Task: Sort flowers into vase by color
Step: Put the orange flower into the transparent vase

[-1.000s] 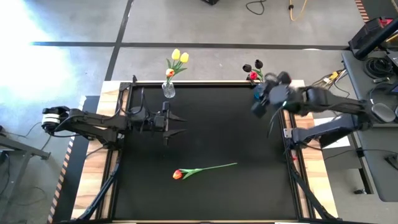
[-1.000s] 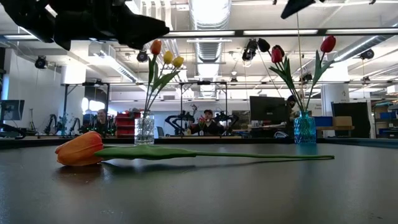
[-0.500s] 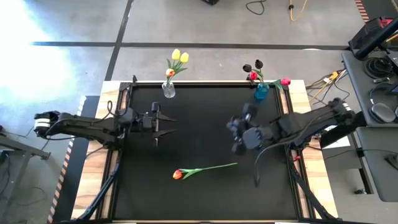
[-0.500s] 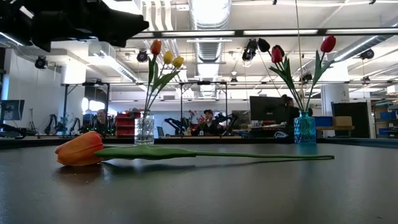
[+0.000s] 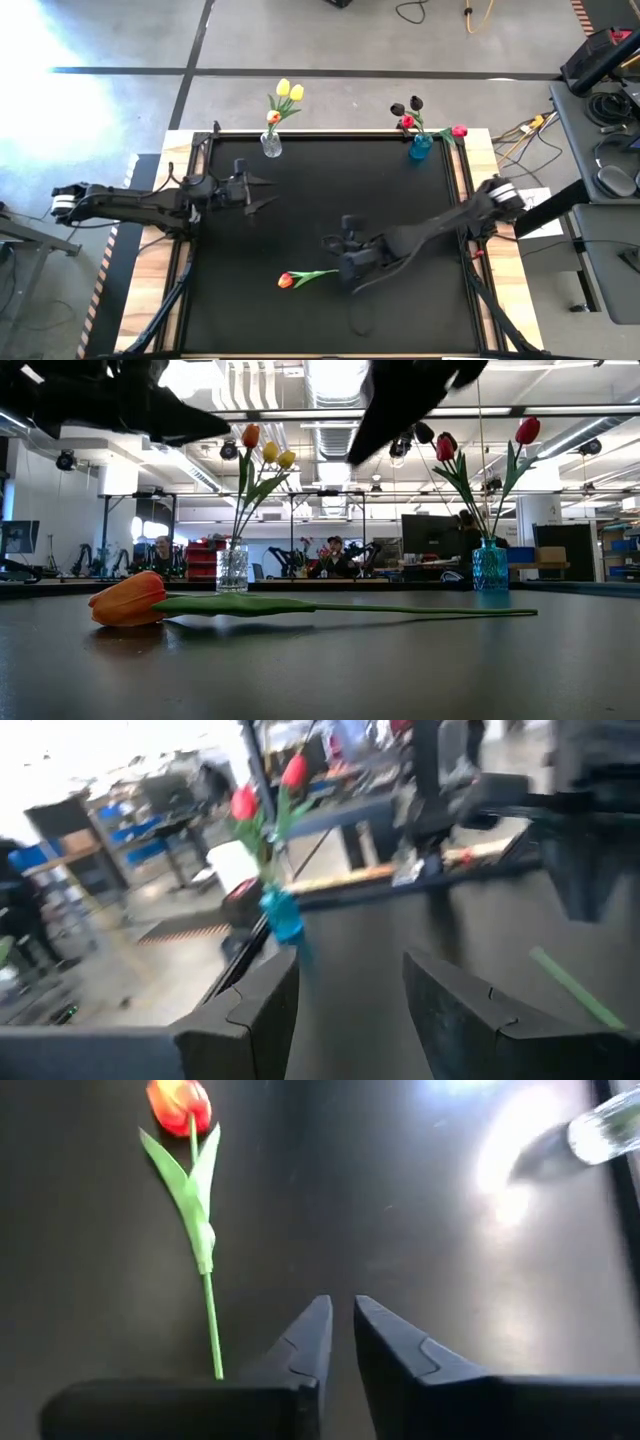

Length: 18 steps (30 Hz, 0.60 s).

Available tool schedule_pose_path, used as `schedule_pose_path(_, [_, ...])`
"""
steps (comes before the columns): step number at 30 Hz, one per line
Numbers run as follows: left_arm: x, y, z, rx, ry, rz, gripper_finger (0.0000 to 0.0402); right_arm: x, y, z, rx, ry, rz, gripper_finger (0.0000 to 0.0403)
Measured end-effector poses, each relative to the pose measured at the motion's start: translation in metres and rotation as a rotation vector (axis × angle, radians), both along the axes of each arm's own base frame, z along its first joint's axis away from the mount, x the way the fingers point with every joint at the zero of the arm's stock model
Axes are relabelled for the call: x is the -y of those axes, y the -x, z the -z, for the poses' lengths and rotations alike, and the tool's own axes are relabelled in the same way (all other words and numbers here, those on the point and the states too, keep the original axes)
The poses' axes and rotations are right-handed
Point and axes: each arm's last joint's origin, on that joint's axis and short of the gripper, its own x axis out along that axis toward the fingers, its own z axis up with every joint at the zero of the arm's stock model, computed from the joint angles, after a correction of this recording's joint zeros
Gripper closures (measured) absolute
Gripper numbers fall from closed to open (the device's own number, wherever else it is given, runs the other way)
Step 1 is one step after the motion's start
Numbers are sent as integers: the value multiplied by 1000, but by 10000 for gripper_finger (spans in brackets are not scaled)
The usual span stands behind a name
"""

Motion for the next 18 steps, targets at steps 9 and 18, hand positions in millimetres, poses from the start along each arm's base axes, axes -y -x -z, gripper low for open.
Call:
schedule_pose_path(9, [-2,-5,9,-69,5,-37,237,9,-53,55,-115,-242,-66,274])
schedule_pose_path(18, [-2,-7,10,-64,3,-37,237,1,-90,85,-136,-245,-65,241])
